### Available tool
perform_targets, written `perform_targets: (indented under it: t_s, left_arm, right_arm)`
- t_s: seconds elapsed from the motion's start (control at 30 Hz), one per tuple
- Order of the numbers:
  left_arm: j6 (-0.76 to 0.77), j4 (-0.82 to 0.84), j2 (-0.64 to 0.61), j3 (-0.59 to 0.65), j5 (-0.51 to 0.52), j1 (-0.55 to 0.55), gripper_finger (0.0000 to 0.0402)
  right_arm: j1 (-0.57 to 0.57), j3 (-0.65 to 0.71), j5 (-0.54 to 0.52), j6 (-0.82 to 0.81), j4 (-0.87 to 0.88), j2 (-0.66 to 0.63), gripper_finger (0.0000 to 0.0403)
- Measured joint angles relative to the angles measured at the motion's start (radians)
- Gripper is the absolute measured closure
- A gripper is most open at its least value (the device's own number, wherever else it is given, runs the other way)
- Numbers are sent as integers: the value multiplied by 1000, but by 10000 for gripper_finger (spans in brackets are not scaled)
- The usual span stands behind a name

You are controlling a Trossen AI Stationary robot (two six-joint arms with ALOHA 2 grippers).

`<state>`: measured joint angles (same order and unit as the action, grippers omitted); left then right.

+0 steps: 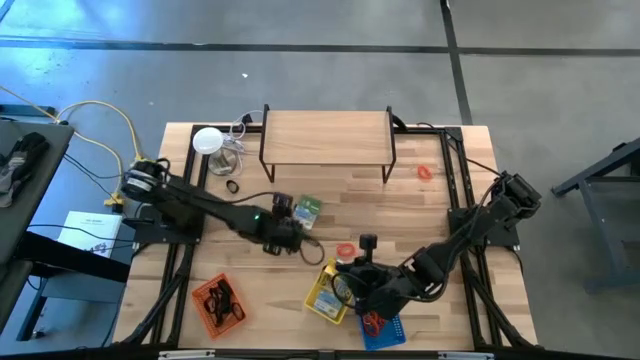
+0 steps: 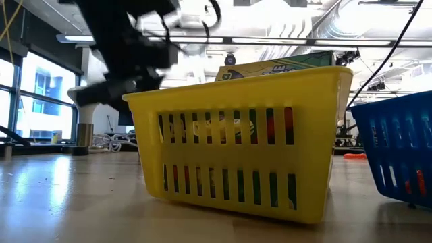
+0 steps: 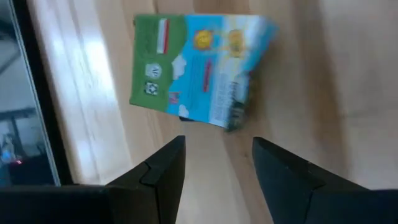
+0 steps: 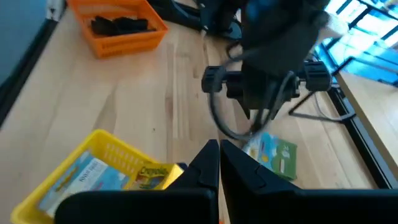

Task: Pick & Place Office Desk Supplies
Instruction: Put the yellow crayon box into the yellow box

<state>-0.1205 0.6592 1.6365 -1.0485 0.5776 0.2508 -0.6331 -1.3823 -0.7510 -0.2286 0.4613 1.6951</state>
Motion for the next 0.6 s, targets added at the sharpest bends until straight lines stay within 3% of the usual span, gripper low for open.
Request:
perform_targets:
  t_s: [0.27, 0.6]
  left_arm:
    - [-52, -74, 29, 0, -226, -104, 224]
    - [-97, -104, 79, -1, -250, -120, 224]
  right_arm:
    - [0, 1, 0, -38, 59, 0, 401]
    - [0, 2, 2, -50, 64, 0, 401]
